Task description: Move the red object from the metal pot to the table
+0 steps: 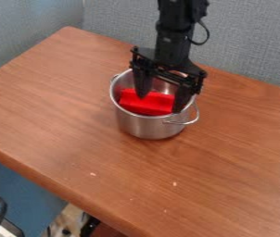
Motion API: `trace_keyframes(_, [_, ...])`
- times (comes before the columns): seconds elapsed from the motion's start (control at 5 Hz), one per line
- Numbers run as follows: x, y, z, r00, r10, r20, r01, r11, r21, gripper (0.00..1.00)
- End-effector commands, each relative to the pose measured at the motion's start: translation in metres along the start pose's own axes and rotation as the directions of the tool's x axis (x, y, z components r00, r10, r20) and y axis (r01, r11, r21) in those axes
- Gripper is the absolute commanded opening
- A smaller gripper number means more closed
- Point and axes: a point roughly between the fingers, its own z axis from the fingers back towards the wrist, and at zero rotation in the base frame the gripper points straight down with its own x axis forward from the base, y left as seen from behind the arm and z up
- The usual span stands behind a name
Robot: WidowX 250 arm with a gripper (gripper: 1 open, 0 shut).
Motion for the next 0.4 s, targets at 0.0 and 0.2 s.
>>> trace_keyframes(0.0, [0.0013, -0.0017, 0.0001, 1.0, -0.007, 0.016, 0.007, 1.0, 0.009, 1.0])
trace_keyframes(0.2, [0.0017, -0.0019, -0.0053, 1.0, -0.004, 0.011, 0.003, 1.0, 0.01, 1.0])
